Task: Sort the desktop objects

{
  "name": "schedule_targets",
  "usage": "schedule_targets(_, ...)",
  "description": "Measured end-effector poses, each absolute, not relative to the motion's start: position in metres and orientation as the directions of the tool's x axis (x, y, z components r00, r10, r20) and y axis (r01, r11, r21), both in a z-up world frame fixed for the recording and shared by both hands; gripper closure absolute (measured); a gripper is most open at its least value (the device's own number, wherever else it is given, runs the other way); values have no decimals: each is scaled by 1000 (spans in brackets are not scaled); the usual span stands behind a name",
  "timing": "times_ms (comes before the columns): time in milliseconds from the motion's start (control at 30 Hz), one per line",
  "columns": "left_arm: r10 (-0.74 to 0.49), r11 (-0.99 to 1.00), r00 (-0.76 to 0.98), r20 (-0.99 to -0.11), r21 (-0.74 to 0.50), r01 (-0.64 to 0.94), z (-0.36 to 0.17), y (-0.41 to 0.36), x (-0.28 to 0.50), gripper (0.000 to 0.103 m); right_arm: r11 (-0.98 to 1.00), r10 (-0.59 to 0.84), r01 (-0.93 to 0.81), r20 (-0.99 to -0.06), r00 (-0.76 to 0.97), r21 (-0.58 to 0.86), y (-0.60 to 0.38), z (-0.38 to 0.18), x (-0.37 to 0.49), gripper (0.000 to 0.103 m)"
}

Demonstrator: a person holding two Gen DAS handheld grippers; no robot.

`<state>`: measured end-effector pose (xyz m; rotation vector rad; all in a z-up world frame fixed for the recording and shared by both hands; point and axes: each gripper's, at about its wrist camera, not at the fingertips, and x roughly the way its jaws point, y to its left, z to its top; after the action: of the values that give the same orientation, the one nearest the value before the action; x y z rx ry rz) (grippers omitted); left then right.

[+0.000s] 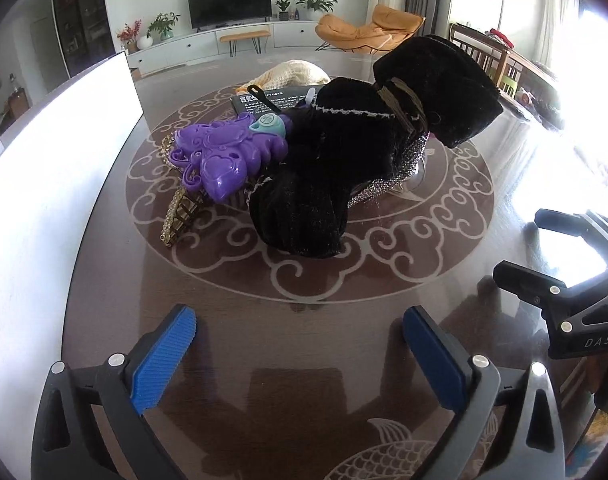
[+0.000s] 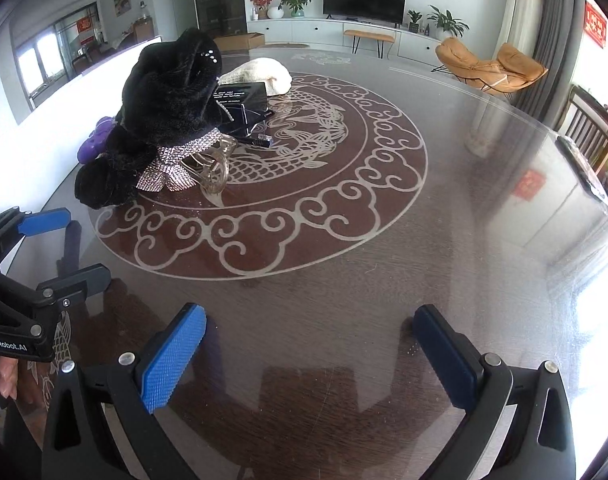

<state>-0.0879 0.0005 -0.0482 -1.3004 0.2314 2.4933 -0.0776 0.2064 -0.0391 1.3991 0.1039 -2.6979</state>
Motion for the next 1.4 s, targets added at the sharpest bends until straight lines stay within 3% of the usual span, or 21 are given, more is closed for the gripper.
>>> schedule_targets(733, 204, -938, -536, -819, -7, -347, -47, -5, -87, 0, -993, -59, 119, -818, -573, -12, 207, -40, -80, 0)
schedule_targets(867, 244, -940, -530, -812, -65, -334, -44, -10, -90, 0, -993, -59, 118, -818, -573, -12, 207, -40, -79, 0)
schedule_targets(1033, 311, -949, -629, -712, -201, -241, -6, -31, -94, 0, -993, -58, 118, -818, -573, -12, 207, -40, -80, 0)
schedule_targets(1200, 275, -957, -745, -607, -245, -153, 52, -30, -121, 0, -993, -57, 117, -817, -573, -12, 207, -40, -80, 0)
schedule_targets(1300, 273, -959, -710, -650, -237, -152, 60, -6, -159, 0, -993, -57, 117, -817, -573, -12, 207, -40, -80, 0)
schedule_targets(1400, 189, -973, -618, -763, -61, -223, 35, 33, -186, 0, -993, -56, 115, -817, -573, -12, 207, -40, -80, 0)
